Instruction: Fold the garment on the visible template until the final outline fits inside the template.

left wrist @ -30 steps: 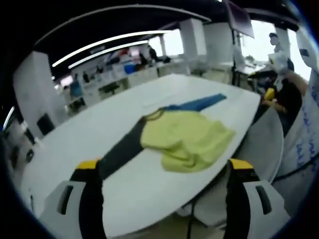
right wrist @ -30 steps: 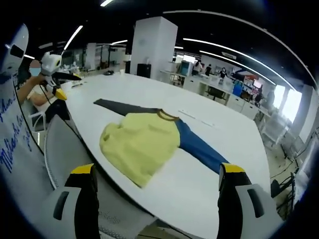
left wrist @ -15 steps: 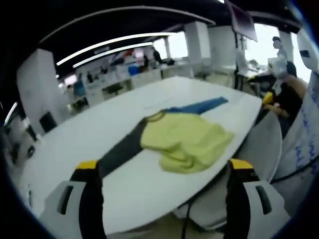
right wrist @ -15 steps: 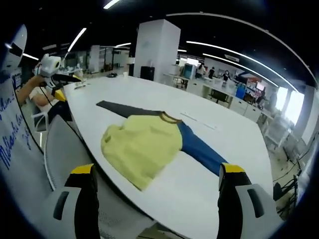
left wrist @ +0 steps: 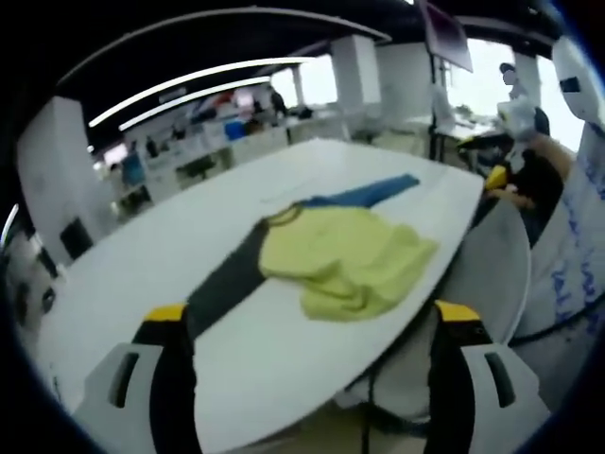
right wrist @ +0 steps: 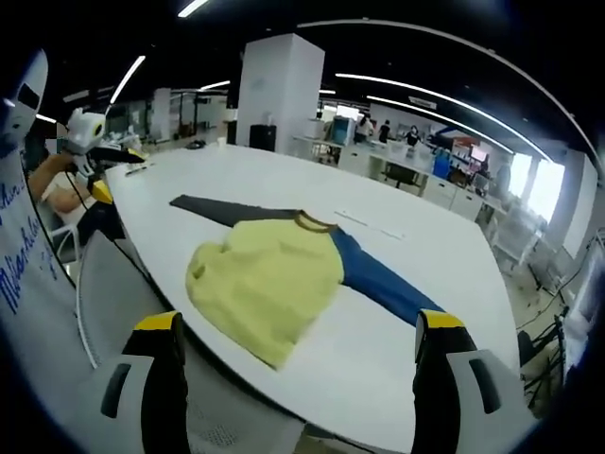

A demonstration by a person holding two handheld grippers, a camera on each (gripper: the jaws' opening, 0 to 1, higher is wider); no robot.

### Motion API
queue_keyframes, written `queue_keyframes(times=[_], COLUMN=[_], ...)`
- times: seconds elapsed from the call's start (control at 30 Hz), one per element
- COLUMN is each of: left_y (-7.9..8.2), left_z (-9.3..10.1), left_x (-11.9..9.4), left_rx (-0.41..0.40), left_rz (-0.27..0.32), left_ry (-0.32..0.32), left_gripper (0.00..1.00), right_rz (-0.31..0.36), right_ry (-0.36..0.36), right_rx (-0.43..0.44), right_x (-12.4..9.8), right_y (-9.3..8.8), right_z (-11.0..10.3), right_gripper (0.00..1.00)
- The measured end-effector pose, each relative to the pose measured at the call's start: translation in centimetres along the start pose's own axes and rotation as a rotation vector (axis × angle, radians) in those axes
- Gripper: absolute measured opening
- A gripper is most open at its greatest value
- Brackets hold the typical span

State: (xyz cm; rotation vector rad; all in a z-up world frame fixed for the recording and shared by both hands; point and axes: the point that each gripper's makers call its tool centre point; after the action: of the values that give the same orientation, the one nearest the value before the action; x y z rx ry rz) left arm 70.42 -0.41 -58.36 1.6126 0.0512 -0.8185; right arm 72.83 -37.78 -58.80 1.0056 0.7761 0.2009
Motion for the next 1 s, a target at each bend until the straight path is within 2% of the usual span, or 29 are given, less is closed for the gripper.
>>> queue_keyframes(times=[0.2,0.27,0.4,0.57,0.7,0.8,0.9,1.0], left_y=[-0.5,-0.7,-1.1,-0.8,-1.7,-2.0,-2.1,-2.7], left_z=[0.2,0.1,-0.1,-0.6,-1.1,-1.4,-1.7,-2.5], left_x=[1.4,2.0,3.2,4.8,6.2,6.9,7.7,8.6], left_rx=[-0.009,-0.017,-0.007,-0.041,-0.051,-0.043,-0.046,-0.030], left_rz=[-0.007,-0.010,-0.026,-0.008,-0.067,-0.088,-0.089,-0.122], left_ry=[-0.037,-0.046,-0.065,-0.090,-0.099,-0.099,-0.106,-0.082], left_gripper=[0.95,0.92,0.74,0.69,0.57,0.60,0.56,0.53], right_rz=[-0.012,-0.027,-0.018,-0.025,-0.039,-0.064,-0.074,-0.078], right_ry=[0.015,0.025,0.022,0.025,0.047,0.073,0.098,0.115], right_rx=[0.011,0.010,0.020,0.031,0.035,0.035,0.038,0.057], right_x=[0.8,1.0,1.5,2.5,3.2,3.7,4.1,4.6], right_y=[-0.3,-1.0,-0.9,-1.2,-1.8,-2.5,-2.8,-3.1], right_z=[-0.7,-0.7,-0.7,-0.6,-0.9,-1.4,-1.9,-2.3], right_gripper=[1.00,1.00,1.00,1.00,0.92,0.83,0.77,0.72])
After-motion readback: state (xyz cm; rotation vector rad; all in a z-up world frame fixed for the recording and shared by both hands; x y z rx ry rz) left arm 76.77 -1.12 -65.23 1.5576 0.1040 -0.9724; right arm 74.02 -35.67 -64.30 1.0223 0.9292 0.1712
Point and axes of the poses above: the point that each gripper's makers call its tool centre point, and the gripper's own axes: x roughly forward along the fingers, z roughly to its right, y roughly out of its top, and after that the axes turned 10 degrees about -x, right-handed
